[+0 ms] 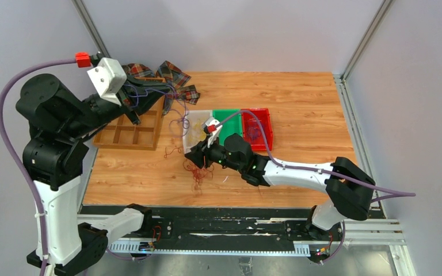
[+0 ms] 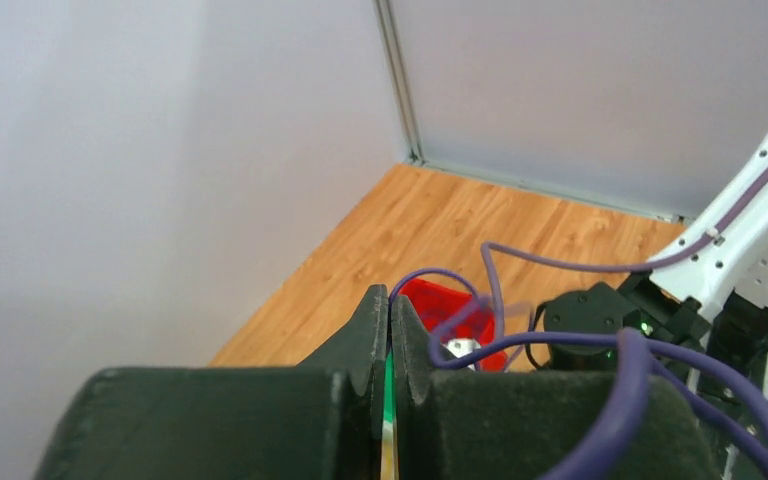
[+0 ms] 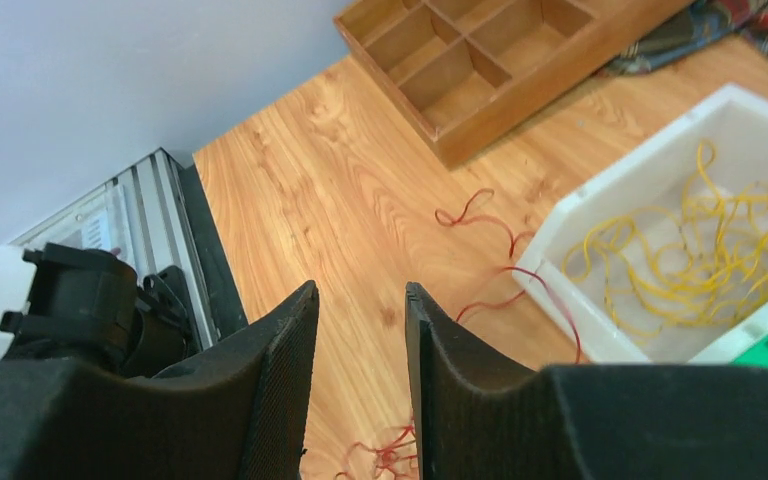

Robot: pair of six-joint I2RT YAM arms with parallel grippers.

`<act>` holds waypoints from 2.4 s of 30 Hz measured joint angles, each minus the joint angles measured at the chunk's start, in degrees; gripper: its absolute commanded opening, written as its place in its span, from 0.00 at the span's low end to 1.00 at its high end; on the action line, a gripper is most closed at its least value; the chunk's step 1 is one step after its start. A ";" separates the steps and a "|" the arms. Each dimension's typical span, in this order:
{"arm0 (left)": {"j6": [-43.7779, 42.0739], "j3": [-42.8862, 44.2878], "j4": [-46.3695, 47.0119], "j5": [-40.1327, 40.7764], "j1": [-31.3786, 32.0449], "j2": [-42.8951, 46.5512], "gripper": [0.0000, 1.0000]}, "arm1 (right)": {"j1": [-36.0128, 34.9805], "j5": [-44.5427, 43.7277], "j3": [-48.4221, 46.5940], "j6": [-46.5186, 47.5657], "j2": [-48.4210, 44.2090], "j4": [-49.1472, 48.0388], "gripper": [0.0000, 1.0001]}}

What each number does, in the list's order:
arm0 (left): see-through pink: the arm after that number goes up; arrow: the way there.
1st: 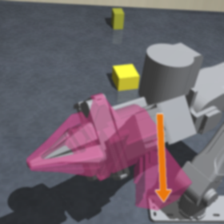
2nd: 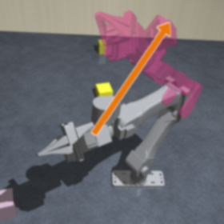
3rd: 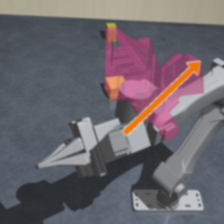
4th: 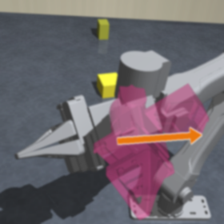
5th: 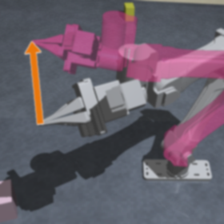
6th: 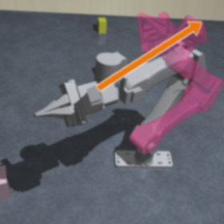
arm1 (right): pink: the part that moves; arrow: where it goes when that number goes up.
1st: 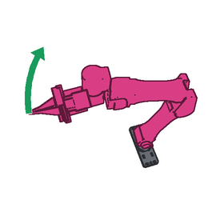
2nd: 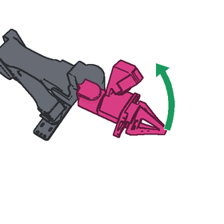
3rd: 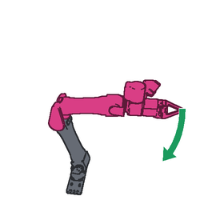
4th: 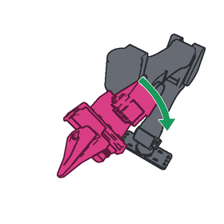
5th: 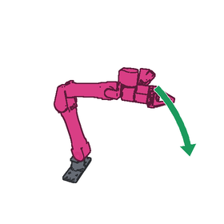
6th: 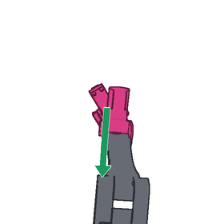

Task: Untangle the cables
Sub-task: Place the cable in the bin.

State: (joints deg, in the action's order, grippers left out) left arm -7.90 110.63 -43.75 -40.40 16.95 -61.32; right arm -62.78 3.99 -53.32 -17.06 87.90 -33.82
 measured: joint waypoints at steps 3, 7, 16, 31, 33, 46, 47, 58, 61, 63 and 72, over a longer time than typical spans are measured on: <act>0.00 3.28 0.07 0.63 0.00 -1.22 0.01 | 0.00 -0.09 2.43 -1.49 0.04 -0.83 0.38; -0.26 7.67 0.24 1.92 0.00 -2.71 0.01 | 0.00 -0.20 4.83 -3.61 0.04 -1.49 0.46; -1.40 5.51 0.85 2.69 0.00 -2.84 0.01 | 0.02 -3.30 4.92 -1.55 -8.33 6.08 0.70; -6.67 -11.21 0.07 4.15 7.34 -8.55 0.01 | 7.15 -22.51 -2.49 10.95 -26.34 27.71 0.66; -7.10 -9.46 0.15 4.87 10.01 -12.28 0.00 | 12.04 -26.32 -0.37 8.44 -26.34 31.58 0.67; -4.07 -0.96 14.86 3.45 15.34 -41.77 0.00 | 24.30 -42.82 15.17 -4.61 -43.43 40.06 0.68; -3.85 1.22 15.61 3.10 15.80 -44.85 0.00 | 24.79 -43.10 15.61 -4.96 -44.15 39.93 0.68; -8.15 8.98 17.73 2.73 20.85 -61.46 0.00 | 29.42 -42.97 19.06 -5.77 -46.07 39.50 0.66; -12.55 5.07 19.30 6.08 21.53 -61.42 0.00 | 30.23 -42.58 19.69 -5.77 -46.64 39.45 0.65; -15.50 2.25 20.09 9.01 21.84 -61.44 0.00 | 30.45 -42.38 20.06 -5.79 -47.17 39.34 0.64; -25.27 0.44 20.15 21.42 22.69 -63.84 0.04 | 30.69 -41.40 20.24 -5.88 -47.10 39.23 0.63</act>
State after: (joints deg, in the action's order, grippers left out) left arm -33.17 111.07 -23.59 -18.98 39.64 -125.16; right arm -32.10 -37.41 -33.08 -22.94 40.80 5.41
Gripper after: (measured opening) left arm 0.018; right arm 0.635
